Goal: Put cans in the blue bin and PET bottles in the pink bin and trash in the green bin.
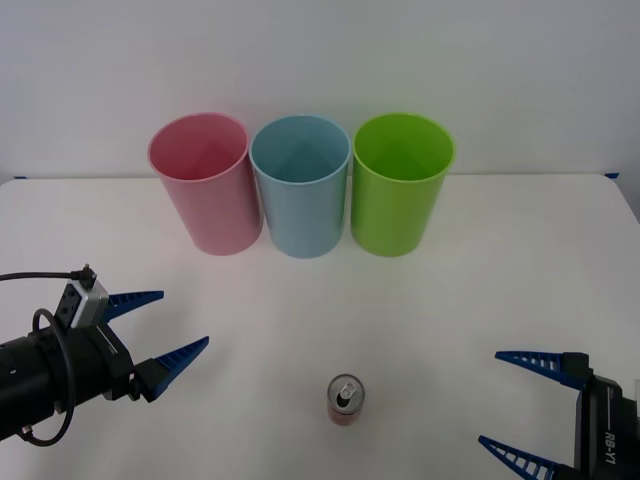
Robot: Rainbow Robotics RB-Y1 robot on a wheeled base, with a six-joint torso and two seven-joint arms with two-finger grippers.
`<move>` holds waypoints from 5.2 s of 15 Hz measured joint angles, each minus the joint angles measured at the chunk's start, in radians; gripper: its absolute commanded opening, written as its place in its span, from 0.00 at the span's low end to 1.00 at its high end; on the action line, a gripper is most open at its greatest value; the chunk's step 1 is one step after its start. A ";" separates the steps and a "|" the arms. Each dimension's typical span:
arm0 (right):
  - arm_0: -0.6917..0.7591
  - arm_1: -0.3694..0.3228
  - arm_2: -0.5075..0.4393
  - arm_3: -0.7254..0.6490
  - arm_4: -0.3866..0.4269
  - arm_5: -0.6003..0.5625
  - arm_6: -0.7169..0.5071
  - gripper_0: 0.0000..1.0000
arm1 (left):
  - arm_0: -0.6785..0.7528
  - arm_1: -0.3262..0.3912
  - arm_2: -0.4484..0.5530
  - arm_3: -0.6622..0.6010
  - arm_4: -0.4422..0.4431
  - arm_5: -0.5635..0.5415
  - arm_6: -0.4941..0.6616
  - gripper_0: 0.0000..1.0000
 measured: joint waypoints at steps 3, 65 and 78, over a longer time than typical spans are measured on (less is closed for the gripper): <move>-0.006 0.051 0.020 0.001 0.057 0.006 0.029 1.00 | 0.000 0.000 0.000 0.000 0.000 0.000 0.000 1.00; -0.184 0.105 0.598 0.273 -0.247 0.502 0.468 0.00 | 0.000 0.000 0.000 0.000 0.000 0.000 0.000 1.00; -0.014 -0.002 0.438 -0.353 -0.321 0.657 0.182 0.00 | 0.000 0.000 0.000 0.000 0.000 0.000 0.000 1.00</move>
